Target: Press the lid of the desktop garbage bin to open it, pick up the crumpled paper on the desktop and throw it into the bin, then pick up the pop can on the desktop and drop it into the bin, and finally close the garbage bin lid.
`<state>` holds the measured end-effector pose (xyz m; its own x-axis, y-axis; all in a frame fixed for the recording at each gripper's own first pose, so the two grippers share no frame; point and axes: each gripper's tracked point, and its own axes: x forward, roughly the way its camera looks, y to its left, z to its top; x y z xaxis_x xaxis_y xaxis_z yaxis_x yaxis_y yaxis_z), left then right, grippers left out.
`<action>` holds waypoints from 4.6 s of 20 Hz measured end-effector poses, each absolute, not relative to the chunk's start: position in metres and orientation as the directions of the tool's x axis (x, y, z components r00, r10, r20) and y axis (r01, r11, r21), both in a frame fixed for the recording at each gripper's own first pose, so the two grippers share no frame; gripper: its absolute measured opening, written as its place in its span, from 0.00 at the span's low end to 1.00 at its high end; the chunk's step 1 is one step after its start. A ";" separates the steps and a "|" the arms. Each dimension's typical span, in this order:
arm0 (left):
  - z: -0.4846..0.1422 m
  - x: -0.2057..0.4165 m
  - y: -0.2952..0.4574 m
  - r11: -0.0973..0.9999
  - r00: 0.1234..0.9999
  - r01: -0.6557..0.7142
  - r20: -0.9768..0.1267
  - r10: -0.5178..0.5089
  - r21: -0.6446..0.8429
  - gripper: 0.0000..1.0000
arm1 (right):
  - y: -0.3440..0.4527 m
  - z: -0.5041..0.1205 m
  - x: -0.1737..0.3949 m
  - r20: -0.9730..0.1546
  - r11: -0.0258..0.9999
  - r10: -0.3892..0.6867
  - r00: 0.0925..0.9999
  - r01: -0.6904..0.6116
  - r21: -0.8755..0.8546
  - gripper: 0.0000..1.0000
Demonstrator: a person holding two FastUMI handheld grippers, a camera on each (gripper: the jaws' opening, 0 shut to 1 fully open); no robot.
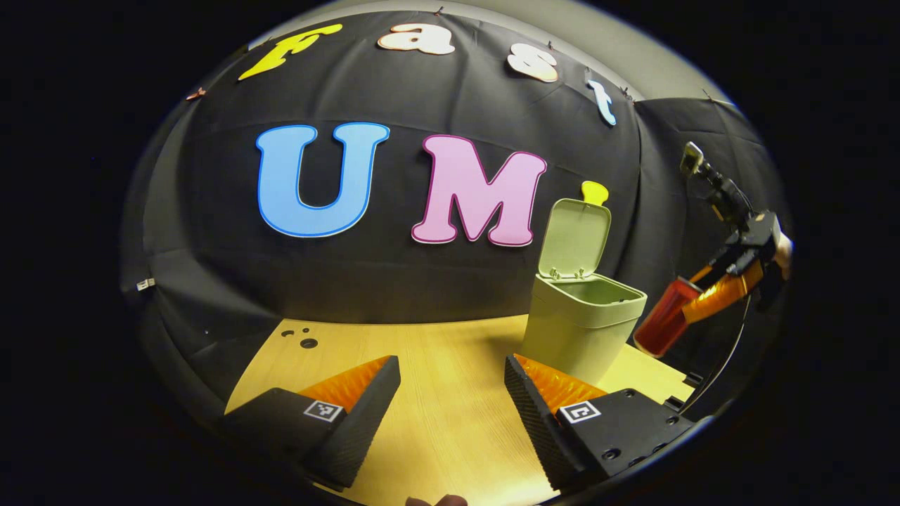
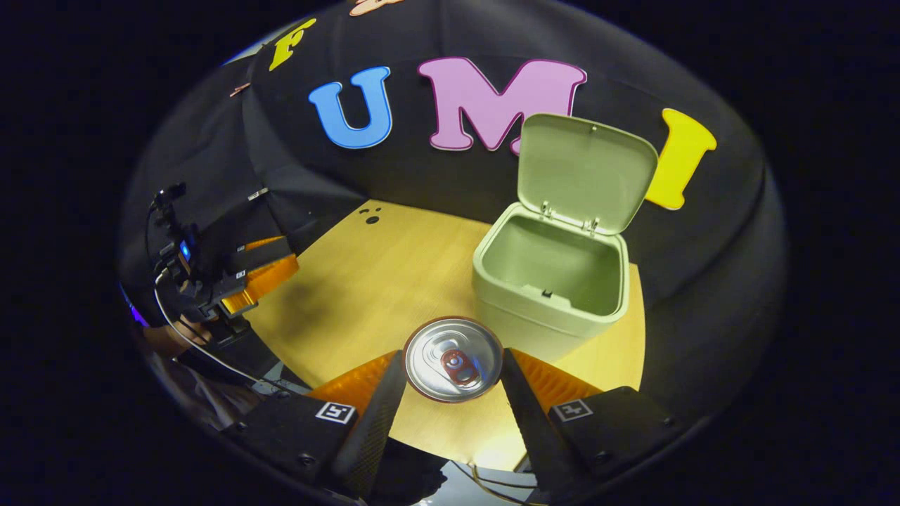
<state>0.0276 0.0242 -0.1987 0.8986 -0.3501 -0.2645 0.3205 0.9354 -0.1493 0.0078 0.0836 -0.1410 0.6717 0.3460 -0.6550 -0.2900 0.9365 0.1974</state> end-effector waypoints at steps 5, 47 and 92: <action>-0.200 0.024 0.025 0.934 0.894 0.327 -0.272 -0.355 -0.143 0.96 | 0.045 -0.103 0.044 -0.609 0.951 0.305 0.732 -0.263 0.161 0.86; -0.213 0.012 0.058 0.968 0.913 0.227 -0.324 -0.249 -0.104 0.96 | -0.009 -0.179 0.159 -0.657 0.972 0.186 0.730 -0.038 0.233 0.83; -0.240 -0.009 0.037 0.964 0.888 0.222 -0.379 -0.262 -0.145 0.96 | -0.036 -0.051 0.235 -0.421 0.977 0.056 0.905 0.038 0.211 0.92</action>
<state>-0.0087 0.0374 -0.2399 0.8878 -0.2619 -0.3786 0.2224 0.9641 -0.1454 0.2346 -0.0358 -0.0509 0.9053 0.0557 -0.4211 0.0381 0.9767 0.2110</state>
